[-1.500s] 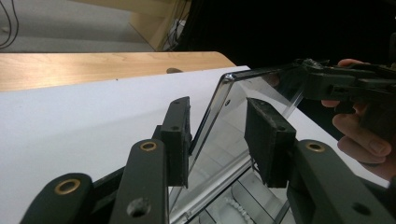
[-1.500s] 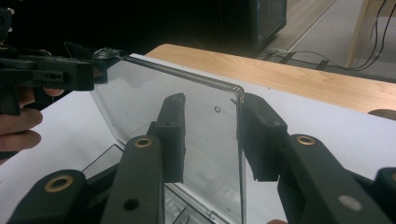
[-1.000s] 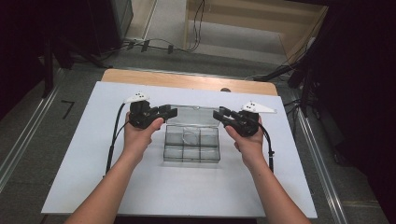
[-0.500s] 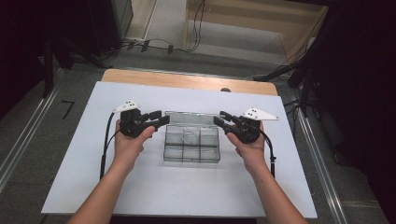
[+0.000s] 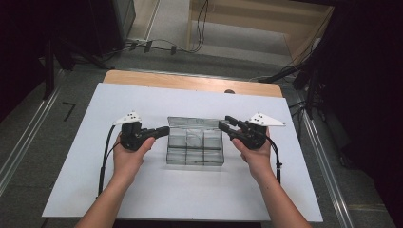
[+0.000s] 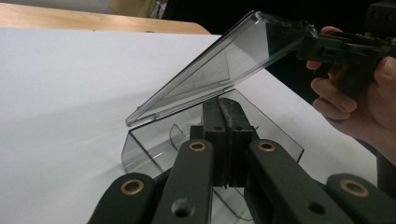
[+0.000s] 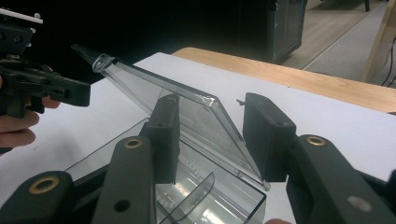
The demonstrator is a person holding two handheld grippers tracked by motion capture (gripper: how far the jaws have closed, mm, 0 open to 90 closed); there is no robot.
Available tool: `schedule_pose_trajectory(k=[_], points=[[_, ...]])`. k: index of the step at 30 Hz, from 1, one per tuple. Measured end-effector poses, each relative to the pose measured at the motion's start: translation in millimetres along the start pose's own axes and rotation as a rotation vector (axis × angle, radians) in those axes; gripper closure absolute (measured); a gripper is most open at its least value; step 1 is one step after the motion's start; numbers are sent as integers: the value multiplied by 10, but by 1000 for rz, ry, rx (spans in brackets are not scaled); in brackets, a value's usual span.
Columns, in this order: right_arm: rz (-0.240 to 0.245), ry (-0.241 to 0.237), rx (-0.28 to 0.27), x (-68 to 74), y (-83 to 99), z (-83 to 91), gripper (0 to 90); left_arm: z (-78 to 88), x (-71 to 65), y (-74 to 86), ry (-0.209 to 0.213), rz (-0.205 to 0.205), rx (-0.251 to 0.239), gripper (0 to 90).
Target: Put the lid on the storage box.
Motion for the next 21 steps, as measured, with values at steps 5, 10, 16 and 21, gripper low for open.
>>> schedule_pose_trajectory(k=[5,10,16,21], points=[[-4,-2,3,-2,25,35,534,-65,-28,-20,10,-2,8,899],[11,-11,5,16,59,55,516,-93,-26,-23,10,4,7,900],[16,-27,11,53,114,105,461,-112,-17,-15,9,5,12,900],[14,-43,9,69,153,193,396,-126,-27,-7,15,6,13,900]])
Point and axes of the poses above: each handheld gripper's, and its own axes: z roughly backward along the jaws, y roughly out of its underside, x roughly to its left, the point moved 9 cm from there along -z, roughly forward along the jaws, and after that the axes turned 7 degrees about z, right-handed, at the moved point
